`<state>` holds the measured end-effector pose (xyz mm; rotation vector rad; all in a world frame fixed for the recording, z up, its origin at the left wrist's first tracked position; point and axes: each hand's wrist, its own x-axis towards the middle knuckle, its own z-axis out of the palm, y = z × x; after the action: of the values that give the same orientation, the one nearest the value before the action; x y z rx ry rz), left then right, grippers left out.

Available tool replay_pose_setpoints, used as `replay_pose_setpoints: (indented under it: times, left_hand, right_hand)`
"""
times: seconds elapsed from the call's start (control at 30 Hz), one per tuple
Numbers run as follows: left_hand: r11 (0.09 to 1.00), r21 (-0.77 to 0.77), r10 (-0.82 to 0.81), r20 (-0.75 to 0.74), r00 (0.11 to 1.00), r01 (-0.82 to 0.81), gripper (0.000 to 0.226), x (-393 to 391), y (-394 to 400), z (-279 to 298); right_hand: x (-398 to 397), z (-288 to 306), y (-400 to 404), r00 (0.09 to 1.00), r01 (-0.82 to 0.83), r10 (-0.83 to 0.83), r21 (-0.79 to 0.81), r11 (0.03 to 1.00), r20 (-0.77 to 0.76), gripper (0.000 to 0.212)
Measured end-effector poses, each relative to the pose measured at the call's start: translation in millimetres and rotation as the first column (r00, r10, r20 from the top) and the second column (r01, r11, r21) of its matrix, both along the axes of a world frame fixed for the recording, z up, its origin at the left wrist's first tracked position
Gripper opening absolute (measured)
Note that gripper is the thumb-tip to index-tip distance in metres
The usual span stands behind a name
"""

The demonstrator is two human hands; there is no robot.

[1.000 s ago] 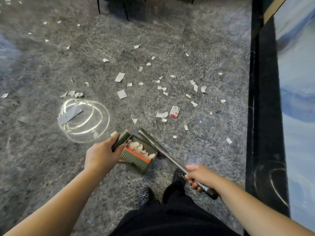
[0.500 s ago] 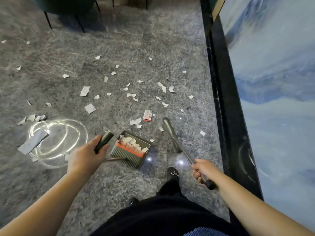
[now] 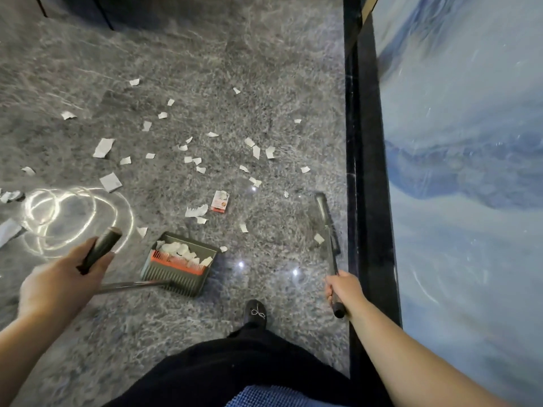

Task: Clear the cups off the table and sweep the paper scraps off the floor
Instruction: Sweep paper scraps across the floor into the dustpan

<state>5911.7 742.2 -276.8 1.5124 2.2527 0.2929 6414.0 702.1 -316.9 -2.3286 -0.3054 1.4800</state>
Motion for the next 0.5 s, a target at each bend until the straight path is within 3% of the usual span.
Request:
replay_pose_setpoints:
  times: [0.07,0.2,0.3,0.4,0.5]
  left_hand:
    - [0.999,-0.01,0.048,0.096,0.994,-0.047,0.072,-5.0,3.6,-9.0]
    - [1.0,-0.019,0.0,0.218,0.976,0.005,0.051,11.2,12.4,-8.7]
    - [0.999,0.043,-0.034,0.174,0.984,0.027,0.039,27.0,14.1,-5.6]
    - [1.0,0.003,0.001,0.122,0.993,-0.001,0.032,26.2,17.8,-8.5]
    - [0.997,-0.081,0.013,0.022,1.0,-0.011,0.044,-54.8,14.7,-69.3]
  right_hand:
    - [10.1,-7.2,12.9,0.999,-0.024,0.025,-0.015,1.0,0.034,0.035]
    - [26.8,-31.1,39.0,0.993,-0.078,0.083,-0.06,0.995,0.085,0.037]
    - [32.6,-50.6,50.5,0.99,-0.119,0.125,-0.103,0.987,0.058,0.038]
    - [23.3,-57.0,57.6,0.992,-0.127,0.129,-0.149,0.981,0.005,0.047]
    - [0.3,-61.4,61.1,0.992,-0.116,0.109,-0.14,0.983,-0.059,0.06]
